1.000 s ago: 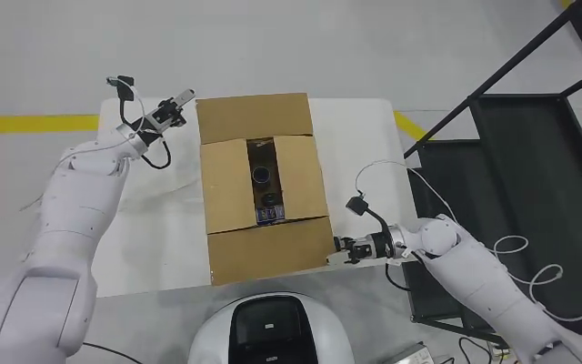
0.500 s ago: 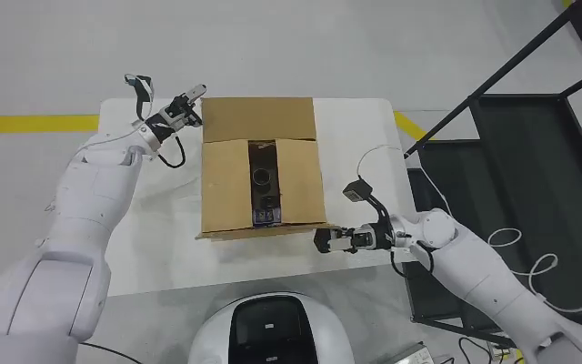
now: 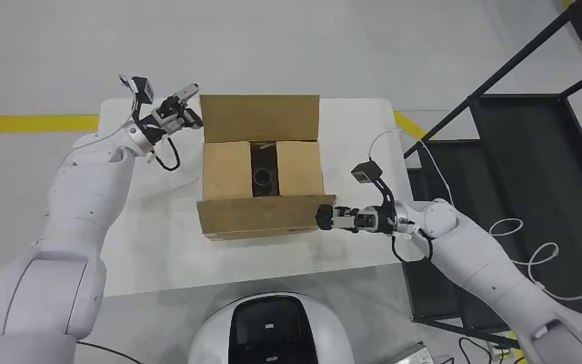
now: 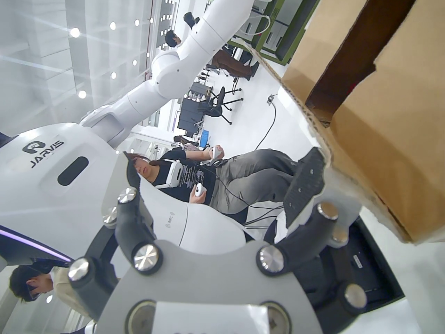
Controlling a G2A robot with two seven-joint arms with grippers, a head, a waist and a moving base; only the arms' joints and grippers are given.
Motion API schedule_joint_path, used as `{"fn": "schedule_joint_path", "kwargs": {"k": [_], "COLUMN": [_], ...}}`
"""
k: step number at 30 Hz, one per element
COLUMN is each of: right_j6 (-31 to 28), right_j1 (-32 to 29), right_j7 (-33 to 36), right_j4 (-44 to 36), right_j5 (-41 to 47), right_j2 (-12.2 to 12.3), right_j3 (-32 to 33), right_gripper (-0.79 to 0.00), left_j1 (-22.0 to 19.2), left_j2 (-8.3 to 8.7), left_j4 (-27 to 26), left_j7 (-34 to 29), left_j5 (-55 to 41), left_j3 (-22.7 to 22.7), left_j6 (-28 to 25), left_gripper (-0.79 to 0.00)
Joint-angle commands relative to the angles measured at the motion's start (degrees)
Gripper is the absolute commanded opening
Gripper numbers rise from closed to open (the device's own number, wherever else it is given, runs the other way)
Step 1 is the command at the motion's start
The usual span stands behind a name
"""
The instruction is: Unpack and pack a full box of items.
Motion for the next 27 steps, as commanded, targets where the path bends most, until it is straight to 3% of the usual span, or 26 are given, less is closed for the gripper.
{"fn": "schedule_joint_path", "kwargs": {"k": [1,5,11,17,27], "right_j6": [-1.00,-2.44,-4.30,-6.86,-4.97], "right_j1": [1.05,3.39,6.66,8.47,11.76], "right_j7": [-1.00,-2.45,-4.32,-6.88,-7.35], "right_j4": [1.45,4.90,9.78,13.00,15.17], "right_j5": [-1.13,-2.76,-5.48,-8.16,-10.23], "right_j2": [-0.20,-0.97,-2.70,-4.08,-5.97], "right_j3": [-0.46,-2.03,-4.59,-5.44,-6.04], "right_gripper": [0.000,0.000,0.000,0.000,0.000], "left_j1": [0.39,1.77,5.52,9.58,13.16], "left_j2": [0.36,1.01,2.56,4.78,7.67], "left_j4": [-0.70,-3.34,-12.01,-20.17,-27.36], "left_j7": [-2.30,-8.46,-11.11,-16.75,-17.85], "left_j5": [-0.96,-3.79,-3.41,-1.51,2.36], "left_j3": [-0.70,-2.06,-2.50,-2.17,-0.78], "left_j6": [-1.18,-1.58,1.06,6.70,7.80], "left_gripper": [0.000,0.000,0.000,0.000,0.000]}}
